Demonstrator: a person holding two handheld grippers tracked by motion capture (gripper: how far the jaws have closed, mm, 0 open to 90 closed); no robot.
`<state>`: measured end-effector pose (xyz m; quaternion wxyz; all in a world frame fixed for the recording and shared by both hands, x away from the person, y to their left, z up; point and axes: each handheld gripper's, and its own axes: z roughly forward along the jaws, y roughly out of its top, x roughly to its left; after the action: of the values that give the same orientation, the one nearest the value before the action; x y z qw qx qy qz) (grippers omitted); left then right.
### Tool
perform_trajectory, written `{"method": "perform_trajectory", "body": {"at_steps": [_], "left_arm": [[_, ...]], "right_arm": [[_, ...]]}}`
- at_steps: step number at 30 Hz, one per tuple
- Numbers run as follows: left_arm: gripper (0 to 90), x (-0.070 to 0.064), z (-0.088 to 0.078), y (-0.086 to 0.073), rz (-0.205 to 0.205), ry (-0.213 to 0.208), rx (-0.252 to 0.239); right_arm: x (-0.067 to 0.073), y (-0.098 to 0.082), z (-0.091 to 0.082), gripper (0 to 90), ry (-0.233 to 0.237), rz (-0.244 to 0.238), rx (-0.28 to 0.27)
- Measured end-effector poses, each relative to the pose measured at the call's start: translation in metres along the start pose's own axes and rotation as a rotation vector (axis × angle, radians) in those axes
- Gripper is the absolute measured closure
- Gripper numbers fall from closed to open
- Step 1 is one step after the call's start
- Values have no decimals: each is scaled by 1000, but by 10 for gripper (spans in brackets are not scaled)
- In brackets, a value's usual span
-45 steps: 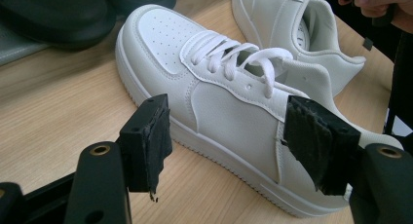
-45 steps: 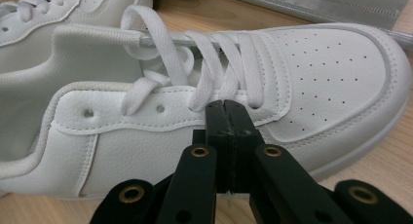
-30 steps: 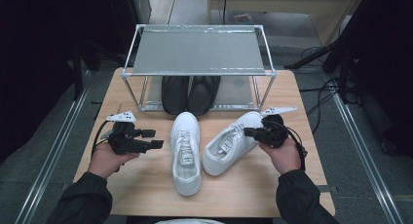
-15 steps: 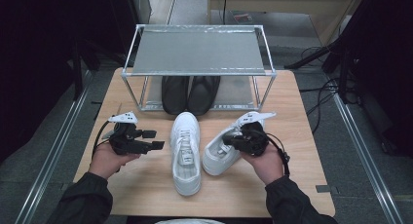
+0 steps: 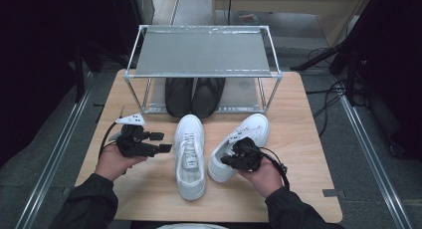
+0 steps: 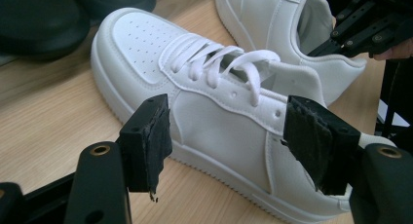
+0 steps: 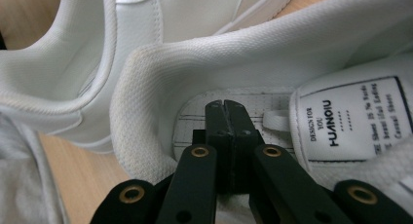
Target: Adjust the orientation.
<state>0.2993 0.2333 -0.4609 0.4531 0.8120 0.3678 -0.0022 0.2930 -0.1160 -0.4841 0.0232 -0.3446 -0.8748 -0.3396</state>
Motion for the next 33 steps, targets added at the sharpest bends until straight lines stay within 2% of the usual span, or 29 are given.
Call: {"method": "perform_trajectory", "body": {"at_steps": [2,4,7,8,10,13,16,20,24,26,28,31,33], "left_arm": [[343,0,2,2,10,-14,-2],[343,0,5,4,4,-16,1],[343,0,9,6,16,-16,16],[343,1,10,7,18,-20,23],[349,0,12,8,24,-22,21],[382,-1,15,10,60,-17,23],[423,-3,18,13,79,-16,25],[476,-5,21,15,115,-13,27],[521,-4,24,15,117,-8,36],[560,-4,25,14,120,-6,40],[628,-4,27,13,139,-1,48],[702,-4,28,12,136,12,63],[764,-4,28,13,112,5,51]], "right_arm": [[1,-3,-3,900,3,7,3],[0,-6,-5,900,8,2,3],[-1,-12,-12,900,21,7,6],[-2,-15,-16,900,29,-15,-8],[-3,-21,-25,900,33,-3,-28],[-7,-27,-35,900,41,22,-44],[-6,-30,-38,900,24,24,-48],[-4,-31,-51,900,14,32,-105],[-5,-31,-75,900,-41,38,-199],[-10,-34,-85,900,-71,56,-230],[-19,-38,-89,900,-95,78,-232],[-36,-44,-89,900,-125,123,-215],[-52,-47,-84,900,-155,166,-197]]}}
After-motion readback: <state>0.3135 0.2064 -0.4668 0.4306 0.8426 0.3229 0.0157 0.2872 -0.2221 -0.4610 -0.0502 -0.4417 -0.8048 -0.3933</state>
